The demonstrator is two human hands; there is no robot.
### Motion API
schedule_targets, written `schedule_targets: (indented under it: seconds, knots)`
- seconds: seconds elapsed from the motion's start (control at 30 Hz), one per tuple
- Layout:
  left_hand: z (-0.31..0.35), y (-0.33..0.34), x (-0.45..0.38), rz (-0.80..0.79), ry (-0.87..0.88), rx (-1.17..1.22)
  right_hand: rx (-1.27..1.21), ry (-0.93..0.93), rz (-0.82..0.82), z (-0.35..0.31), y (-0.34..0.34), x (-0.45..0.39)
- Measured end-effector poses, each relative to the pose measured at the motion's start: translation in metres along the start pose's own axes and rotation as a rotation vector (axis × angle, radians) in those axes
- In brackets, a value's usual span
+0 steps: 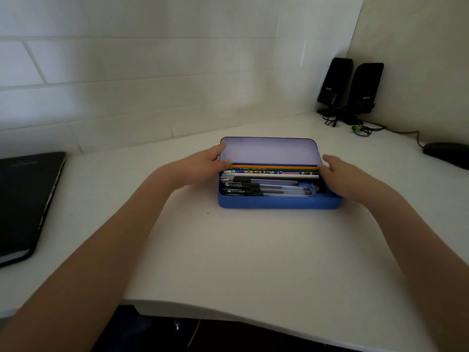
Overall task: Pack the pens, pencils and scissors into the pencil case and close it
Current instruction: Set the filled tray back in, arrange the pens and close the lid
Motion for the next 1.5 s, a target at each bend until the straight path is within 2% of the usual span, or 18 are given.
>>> schedule_targets:
  seconds: [0.33, 0.47, 0.57, 0.7, 0.77, 0.93, 1.13, 1.33, 1.43, 1.5]
  knots:
    - [-0.003, -0.001, -0.007, 0.006, 0.012, 0.058, -0.081, -0.022, 0.076, -0.002, -0.003, -0.002]
    - [-0.001, -0.003, -0.011, 0.015, -0.003, 0.151, -0.198, -0.055, 0.111, -0.007, -0.008, 0.001]
    - [-0.007, -0.013, -0.013, 0.169, -0.006, 0.336, -0.399, -0.013, 0.129, -0.006, -0.01, 0.001]
    - [-0.003, -0.029, -0.011, 0.309, -0.033, 0.601, -0.852, 0.046, 0.123, -0.005, -0.014, 0.0]
    - [0.005, -0.035, -0.01, 0.307, 0.024, 0.629, -0.936, 0.008, 0.105, -0.01, -0.017, 0.003]
    - [0.01, -0.036, -0.006, 0.279, 0.118, 0.623, -0.959, -0.023, 0.114, -0.012, -0.018, 0.0]
    - [0.01, -0.04, -0.003, 0.217, 0.081, 0.658, -1.046, -0.003, 0.163, -0.004, -0.027, 0.003]
    - [0.025, -0.014, -0.001, 0.096, 0.11, 0.378, -0.902, -0.032, 0.089, -0.012, -0.02, 0.002]
    - [0.033, 0.007, -0.003, 0.089, 0.11, 0.244, -0.593, -0.15, 0.121, -0.017, -0.013, -0.001]
    - [0.037, 0.019, -0.004, 0.092, 0.117, 0.026, -0.303, -0.25, 0.06, -0.023, -0.001, -0.001]
Point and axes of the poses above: each hand's wrist, its own x-axis away from the middle knuckle, its own y-axis out of the palm, z = x × y, the point moved 7 cm from there along -x, towards the middle knuckle, and after that the axes turned 7 degrees about -x, right-handed, at the moved point
